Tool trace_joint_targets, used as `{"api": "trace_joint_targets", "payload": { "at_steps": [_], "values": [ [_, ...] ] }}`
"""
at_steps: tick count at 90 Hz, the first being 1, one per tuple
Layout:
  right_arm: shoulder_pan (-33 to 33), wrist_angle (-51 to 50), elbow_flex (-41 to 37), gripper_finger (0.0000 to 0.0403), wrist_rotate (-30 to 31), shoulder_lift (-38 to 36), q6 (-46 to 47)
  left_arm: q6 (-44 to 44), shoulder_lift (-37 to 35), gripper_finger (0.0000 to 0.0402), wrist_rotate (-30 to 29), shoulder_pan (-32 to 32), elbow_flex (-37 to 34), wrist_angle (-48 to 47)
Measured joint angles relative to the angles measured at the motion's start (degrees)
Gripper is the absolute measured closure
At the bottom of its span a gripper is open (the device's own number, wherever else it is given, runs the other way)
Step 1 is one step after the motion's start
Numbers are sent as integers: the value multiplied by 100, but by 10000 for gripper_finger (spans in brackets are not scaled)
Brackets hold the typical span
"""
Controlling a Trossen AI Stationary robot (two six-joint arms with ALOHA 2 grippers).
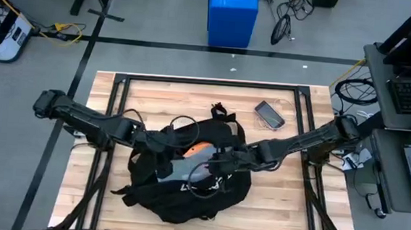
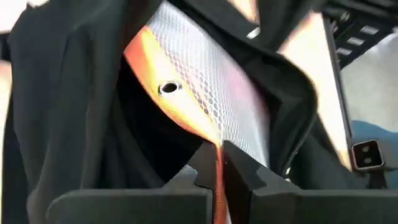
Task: Unpack backpack
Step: Remove the orange zip bag from the black backpack
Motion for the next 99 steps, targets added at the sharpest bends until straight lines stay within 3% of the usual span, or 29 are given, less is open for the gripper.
{"api": "trace_joint_targets", "payload": {
  "at_steps": [18, 39, 55, 77, 99],
  "values": [
    [5, -36, -2, 378, 518, -66, 129, 516, -227, 399, -62, -90, 4, 408],
    [26, 426, -2, 367, 585, -86, -567, 871, -239, 400, -63, -214, 4, 691],
    [48, 690, -2, 312, 604, -84, -1069, 1134, -226, 400, -55, -249, 4, 924],
    [-68, 808, -2, 216, 1326, -84, -1259, 1264, -224, 401, 17, -308, 4, 969],
    [-351, 822, -2, 150, 328, -84, -729, 1547, -220, 401, 18, -308, 7, 987]
  ]
}}
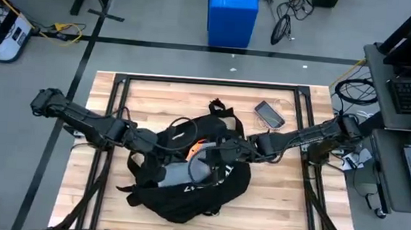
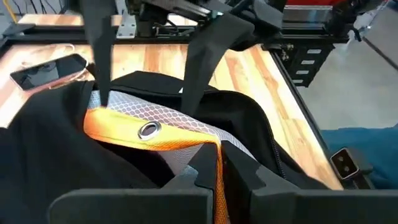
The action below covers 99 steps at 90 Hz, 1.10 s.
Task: Unpack backpack
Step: Remove the orange zip bag from the black backpack
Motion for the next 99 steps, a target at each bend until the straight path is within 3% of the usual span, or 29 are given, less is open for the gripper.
{"api": "trace_joint_targets", "payload": {
  "at_steps": [13, 31, 54, 74, 99],
  "values": [
    [-234, -58, 0, 139, -244, 0, 15, 226, 2, 401, -80, 4, -2, 112],
    [-748, -53, 1, 136, -1961, 36, -26, 323, 7, 401, -116, 4, 0, 185],
    [-857, -118, 0, 165, -2178, 167, -260, 340, 194, 402, -340, 55, 7, 171],
    [-846, -58, -2, 240, -2464, 378, -319, 578, 350, 402, -396, 129, 11, 192],
    [-836, -118, 0, 392, -2500, 474, -519, 576, 350, 402, -426, 136, 11, 62]
  ]
}}
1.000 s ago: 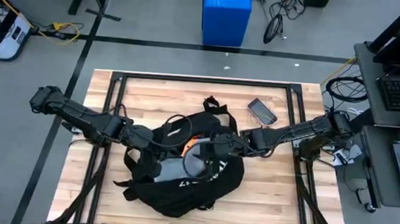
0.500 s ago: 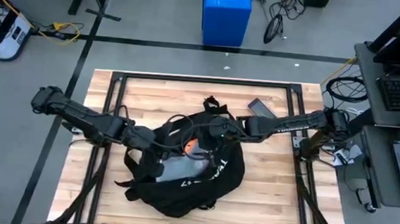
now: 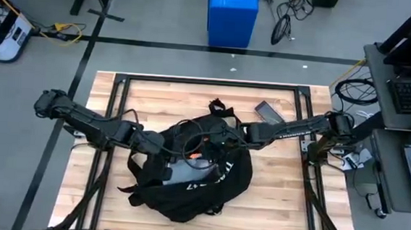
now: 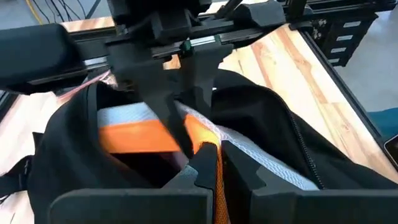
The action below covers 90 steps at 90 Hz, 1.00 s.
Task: Unpack backpack
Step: Remove the orange zip bag from the black backpack
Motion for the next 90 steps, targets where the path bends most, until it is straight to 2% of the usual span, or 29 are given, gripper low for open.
{"api": "trace_joint_targets", "payload": {
  "at_steps": [9, 23, 30, 40, 55, 64, 75, 90],
  "values": [
    [35, -49, 0, 396, 36, 2, -30, -75, 0, 402, -19, 0, 0, -130],
    [159, -199, 0, 401, 142, 2, -107, -853, 0, 388, -282, -1, 0, -318],
    [212, -284, 0, 402, 269, -9, -123, -892, -9, 356, -213, -48, 0, -283],
    [233, -385, -2, 403, 449, -33, -146, -894, -20, 286, -270, -103, 0, -156],
    [226, -427, -7, 403, 488, -59, -153, -907, -20, 179, -607, -213, 0, -225],
    [231, -428, -7, 403, 497, -96, -192, -1015, -20, 131, -875, -260, 0, -343],
    [282, -449, -7, 403, 580, -189, -251, -1341, -20, 100, -1214, -264, 2, -713],
    [456, -530, -11, 403, 1295, -506, -469, -1561, -20, 99, -1374, -313, 2, -1212]
  ]
}}
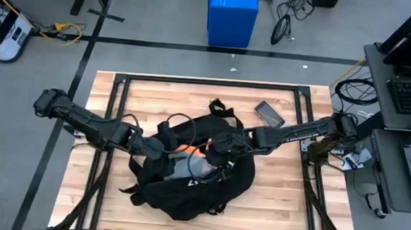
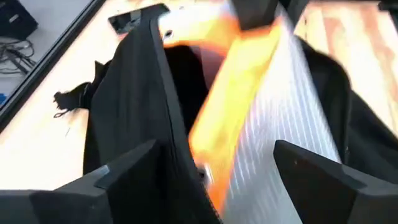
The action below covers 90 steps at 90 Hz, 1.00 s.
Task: Unpack backpack
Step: Remove the orange zip bag from the black backpack
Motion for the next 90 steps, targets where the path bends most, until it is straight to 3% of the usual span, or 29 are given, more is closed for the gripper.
{"api": "trace_joint_targets", "payload": {
  "at_steps": [46, 63, 90],
  "values": [
    [369, 77, 7, 403, 1811, -1628, -108, -401, 4, 103, 59, -437, -2, -437],
    [406, -8, 11, 403, 1989, -2137, 46, -803, 7, 103, -1, -502, -261, -546],
    [643, -1068, 11, 403, 1943, -2316, 855, -2033, 7, 103, -1395, -483, -599, -1467]
  ]
}}
